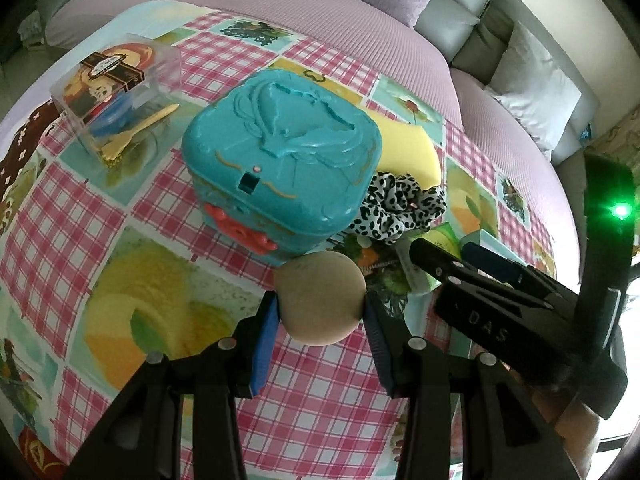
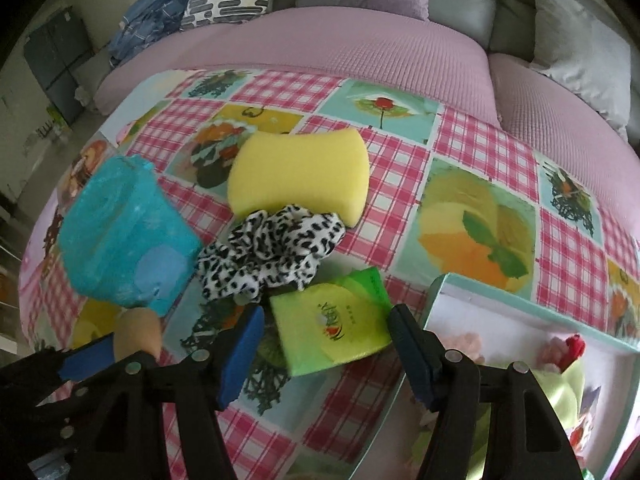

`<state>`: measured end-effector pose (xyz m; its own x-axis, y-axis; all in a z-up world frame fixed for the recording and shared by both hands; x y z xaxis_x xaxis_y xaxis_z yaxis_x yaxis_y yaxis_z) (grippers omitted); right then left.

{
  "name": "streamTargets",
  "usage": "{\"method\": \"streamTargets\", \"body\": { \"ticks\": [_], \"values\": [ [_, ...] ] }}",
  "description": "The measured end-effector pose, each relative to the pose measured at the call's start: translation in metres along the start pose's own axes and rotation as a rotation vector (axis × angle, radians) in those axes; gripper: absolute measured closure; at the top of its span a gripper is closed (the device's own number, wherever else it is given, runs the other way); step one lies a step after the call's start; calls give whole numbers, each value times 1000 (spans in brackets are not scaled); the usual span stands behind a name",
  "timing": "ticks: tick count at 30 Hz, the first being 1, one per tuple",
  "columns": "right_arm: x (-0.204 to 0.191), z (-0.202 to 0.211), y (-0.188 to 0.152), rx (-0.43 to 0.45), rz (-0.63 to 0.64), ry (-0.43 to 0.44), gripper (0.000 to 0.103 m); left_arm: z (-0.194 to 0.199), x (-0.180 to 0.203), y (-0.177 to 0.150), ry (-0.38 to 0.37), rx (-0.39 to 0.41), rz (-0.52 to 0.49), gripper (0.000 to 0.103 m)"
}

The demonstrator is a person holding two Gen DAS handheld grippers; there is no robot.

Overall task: Organize soft objects
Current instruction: 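Grasp the beige round sponge with the left tool while the right tool grasps the green tissue pack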

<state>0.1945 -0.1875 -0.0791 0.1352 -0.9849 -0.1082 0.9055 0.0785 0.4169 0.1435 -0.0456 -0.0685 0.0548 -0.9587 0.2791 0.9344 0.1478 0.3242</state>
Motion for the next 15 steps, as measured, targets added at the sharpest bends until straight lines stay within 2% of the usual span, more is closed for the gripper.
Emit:
{"method": "streamTargets", "body": {
  "ticks": [7,15],
  "values": [
    [4,-9,9,-14,22,-18,34,0,0,0,-6,-3,8,59],
    [2,-12,6,-31,15,31,34,-1,0,1,-11,-8,16,59]
  ]
}}
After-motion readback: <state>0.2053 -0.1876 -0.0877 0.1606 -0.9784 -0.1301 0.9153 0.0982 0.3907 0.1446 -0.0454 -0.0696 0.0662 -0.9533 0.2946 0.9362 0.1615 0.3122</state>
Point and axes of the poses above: each gripper's, at about its wrist camera, not at the fingertips, and z roughly against the way its jaws point, x to its right, y to its top, the point moved 5 cm from there along -z, roughly the way its jaws point, and after that the axes turned 4 degrees about y, right-handed, at the moved point
